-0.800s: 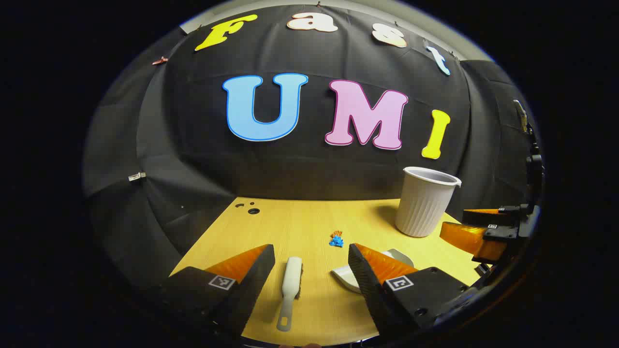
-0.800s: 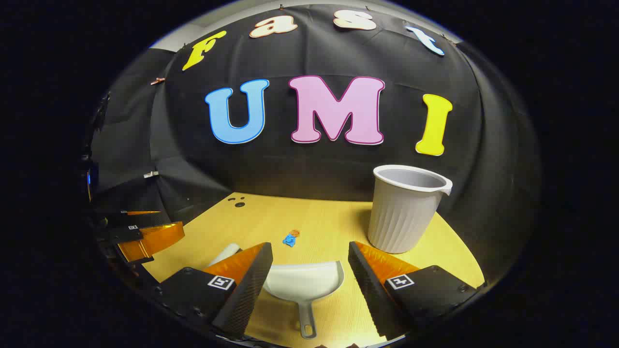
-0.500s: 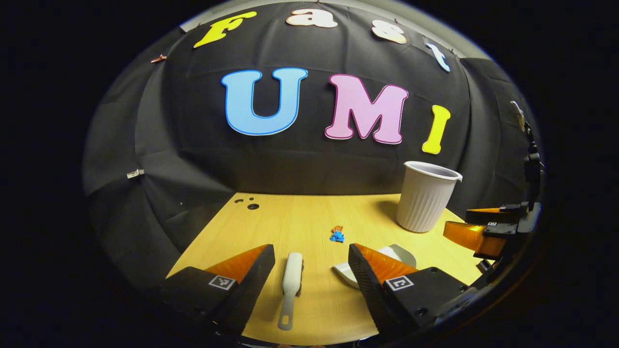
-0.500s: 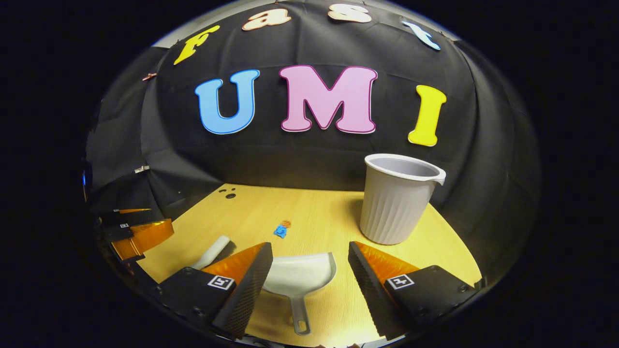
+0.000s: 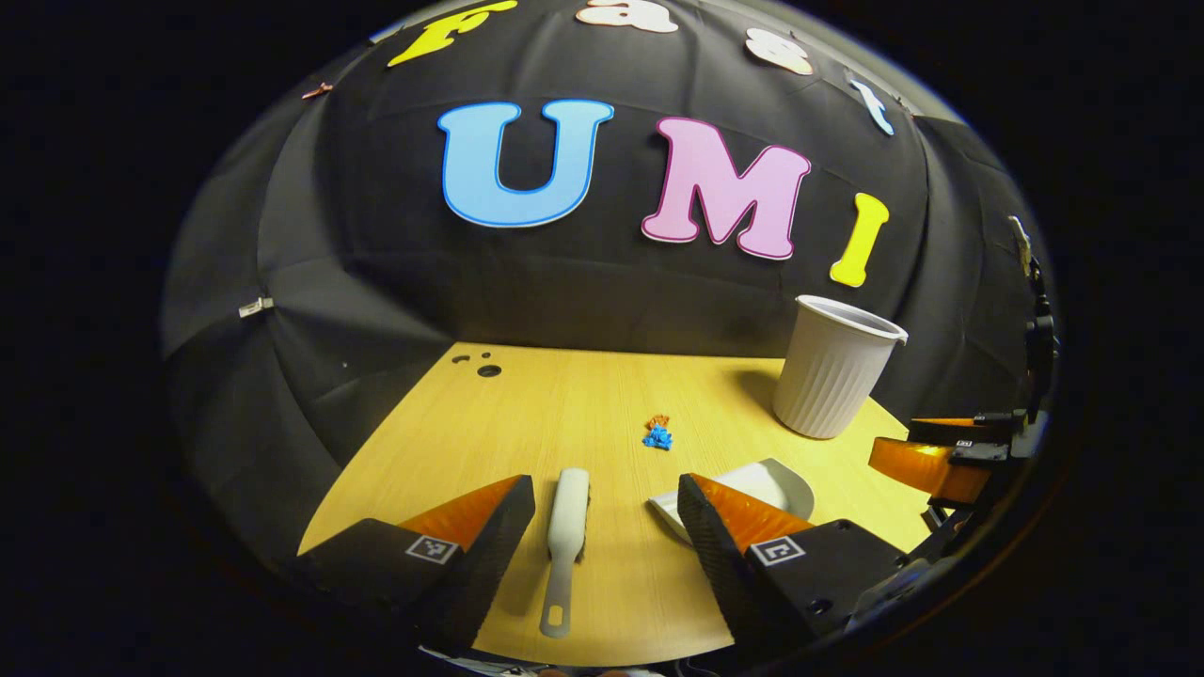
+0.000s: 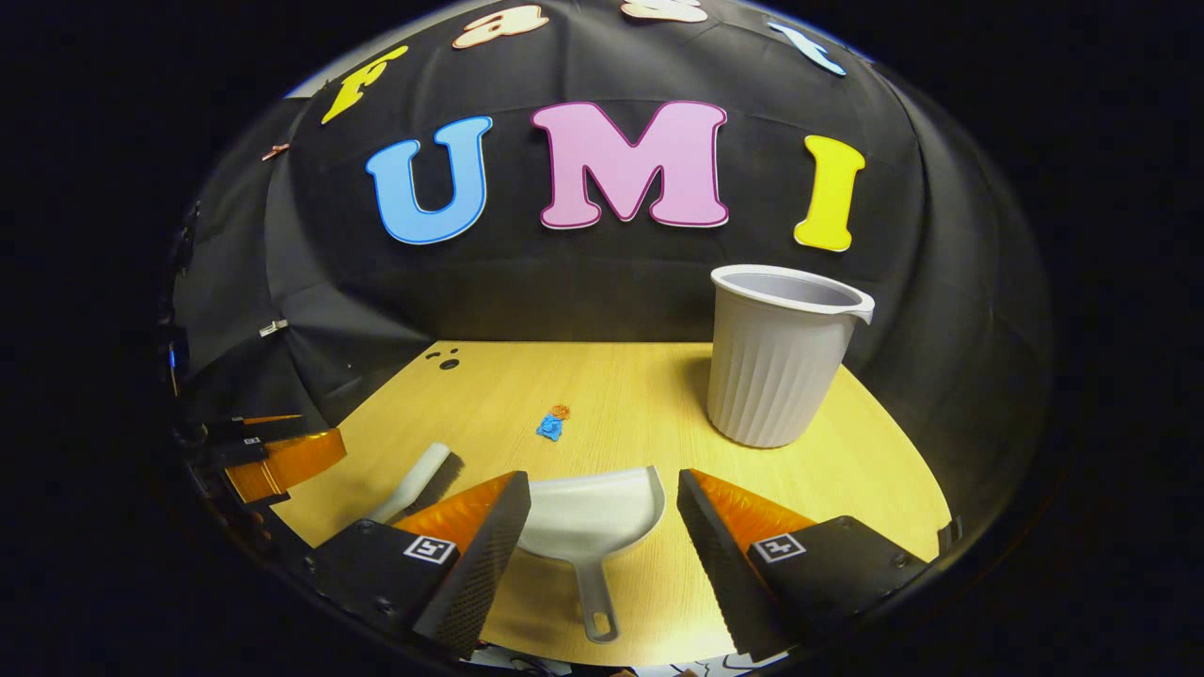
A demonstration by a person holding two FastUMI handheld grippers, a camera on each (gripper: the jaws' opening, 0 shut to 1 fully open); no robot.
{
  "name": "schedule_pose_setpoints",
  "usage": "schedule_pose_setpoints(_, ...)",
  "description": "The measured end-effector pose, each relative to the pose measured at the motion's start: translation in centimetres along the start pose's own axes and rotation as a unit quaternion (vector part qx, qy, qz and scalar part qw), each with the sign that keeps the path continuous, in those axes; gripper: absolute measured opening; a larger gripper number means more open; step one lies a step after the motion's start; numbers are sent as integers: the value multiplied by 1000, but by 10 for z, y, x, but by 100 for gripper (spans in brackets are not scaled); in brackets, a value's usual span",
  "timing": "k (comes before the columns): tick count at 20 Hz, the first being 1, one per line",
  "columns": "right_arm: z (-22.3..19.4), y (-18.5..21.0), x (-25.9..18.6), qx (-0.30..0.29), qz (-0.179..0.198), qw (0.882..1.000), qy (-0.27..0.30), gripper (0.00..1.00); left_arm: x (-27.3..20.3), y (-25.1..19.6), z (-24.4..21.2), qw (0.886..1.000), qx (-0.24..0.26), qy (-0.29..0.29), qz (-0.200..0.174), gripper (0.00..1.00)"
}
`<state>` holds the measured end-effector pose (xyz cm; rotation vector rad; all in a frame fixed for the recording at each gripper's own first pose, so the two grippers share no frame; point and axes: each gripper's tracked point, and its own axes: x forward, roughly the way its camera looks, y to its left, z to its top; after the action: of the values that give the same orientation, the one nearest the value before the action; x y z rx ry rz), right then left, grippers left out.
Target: Pick up the small broom and dustpan from the desktop, sweep the trash into the dustpan with the broom, and then empty the trash into the garbage bin.
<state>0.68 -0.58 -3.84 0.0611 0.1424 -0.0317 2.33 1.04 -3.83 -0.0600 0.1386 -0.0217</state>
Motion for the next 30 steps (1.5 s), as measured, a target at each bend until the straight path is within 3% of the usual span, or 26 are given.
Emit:
schedule_pose_setpoints(6,-19,8,6,7,13,1000,27,98,14,17,-25,999,-13,46,18,97)
schedule_pose_setpoints(13,-44,2,-5,16,13,998,57,99,39,21,-87,988,5,152,6,97)
schedule_pose_setpoints(20,-69,-11,-20,17,5,996,85,99,71,41,-127,970,35,241,19,97)
schedule_pose_setpoints(24,-79,-15,-24,26,3,995,98,99,87,46,-151,952,36,303,14,96)
schedule_pose_setpoints(30,-92,-18,-27,37,1,992,117,99,109,55,-169,938,64,341,17,93)
